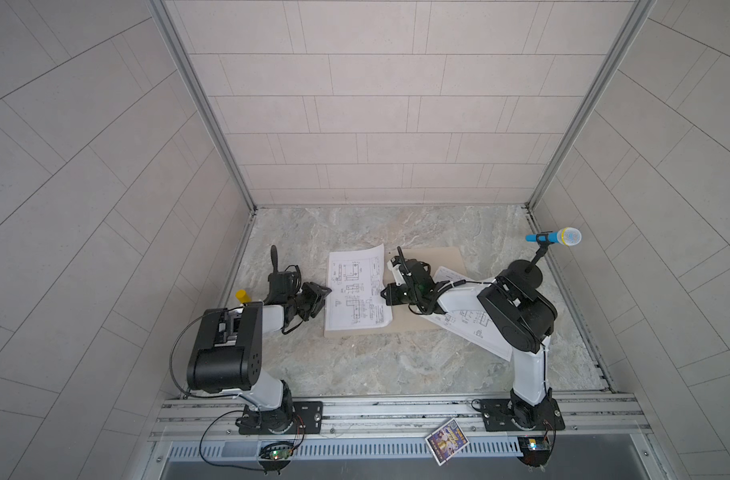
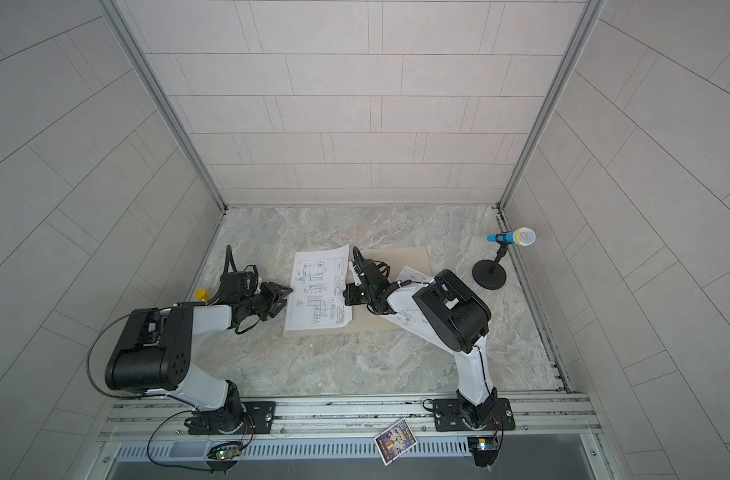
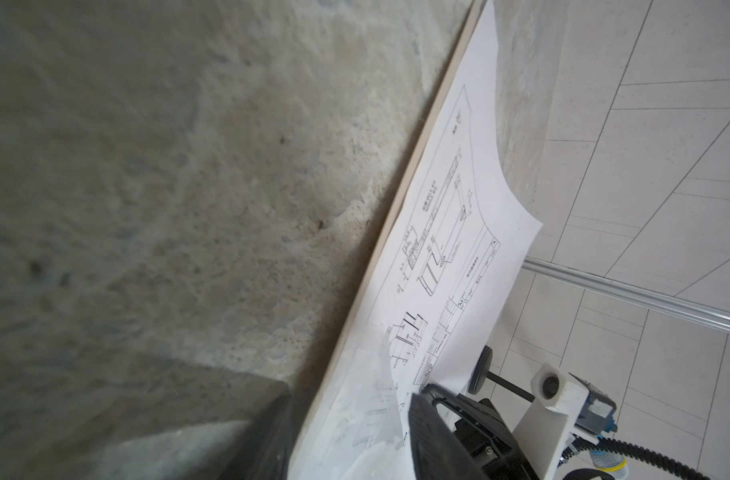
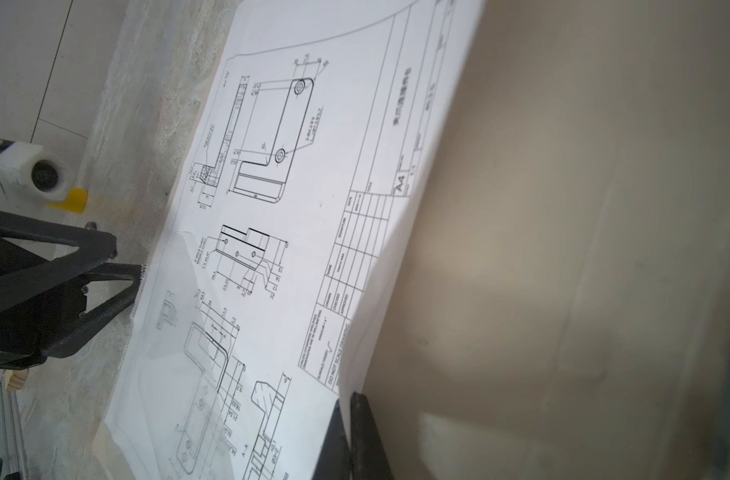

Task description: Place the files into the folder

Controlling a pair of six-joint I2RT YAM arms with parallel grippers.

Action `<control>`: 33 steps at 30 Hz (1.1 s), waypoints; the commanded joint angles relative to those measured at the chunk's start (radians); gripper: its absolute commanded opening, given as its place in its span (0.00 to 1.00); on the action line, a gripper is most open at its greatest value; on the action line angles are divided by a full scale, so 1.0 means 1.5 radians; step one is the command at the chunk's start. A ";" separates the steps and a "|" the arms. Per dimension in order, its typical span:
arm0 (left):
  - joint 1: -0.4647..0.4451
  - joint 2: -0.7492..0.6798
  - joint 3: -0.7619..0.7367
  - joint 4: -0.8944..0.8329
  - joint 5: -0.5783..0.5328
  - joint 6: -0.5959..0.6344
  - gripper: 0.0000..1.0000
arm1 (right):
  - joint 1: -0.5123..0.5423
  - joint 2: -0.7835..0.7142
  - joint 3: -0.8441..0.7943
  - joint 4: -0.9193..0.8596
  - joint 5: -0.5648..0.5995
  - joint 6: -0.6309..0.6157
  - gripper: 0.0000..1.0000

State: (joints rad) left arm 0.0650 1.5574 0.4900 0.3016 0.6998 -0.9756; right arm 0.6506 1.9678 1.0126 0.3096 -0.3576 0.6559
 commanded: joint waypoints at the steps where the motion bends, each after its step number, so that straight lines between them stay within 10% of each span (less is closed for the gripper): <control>1: -0.003 0.018 0.003 -0.025 -0.005 0.001 0.45 | -0.005 -0.021 -0.009 0.005 -0.009 0.015 0.00; 33: -0.002 0.038 -0.021 0.089 0.028 -0.041 0.17 | -0.027 -0.021 -0.033 0.020 -0.024 0.020 0.00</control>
State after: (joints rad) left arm 0.0650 1.6104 0.4706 0.4088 0.7216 -1.0344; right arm 0.6140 1.9678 0.9813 0.3588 -0.3840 0.6888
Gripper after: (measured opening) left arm 0.174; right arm 0.048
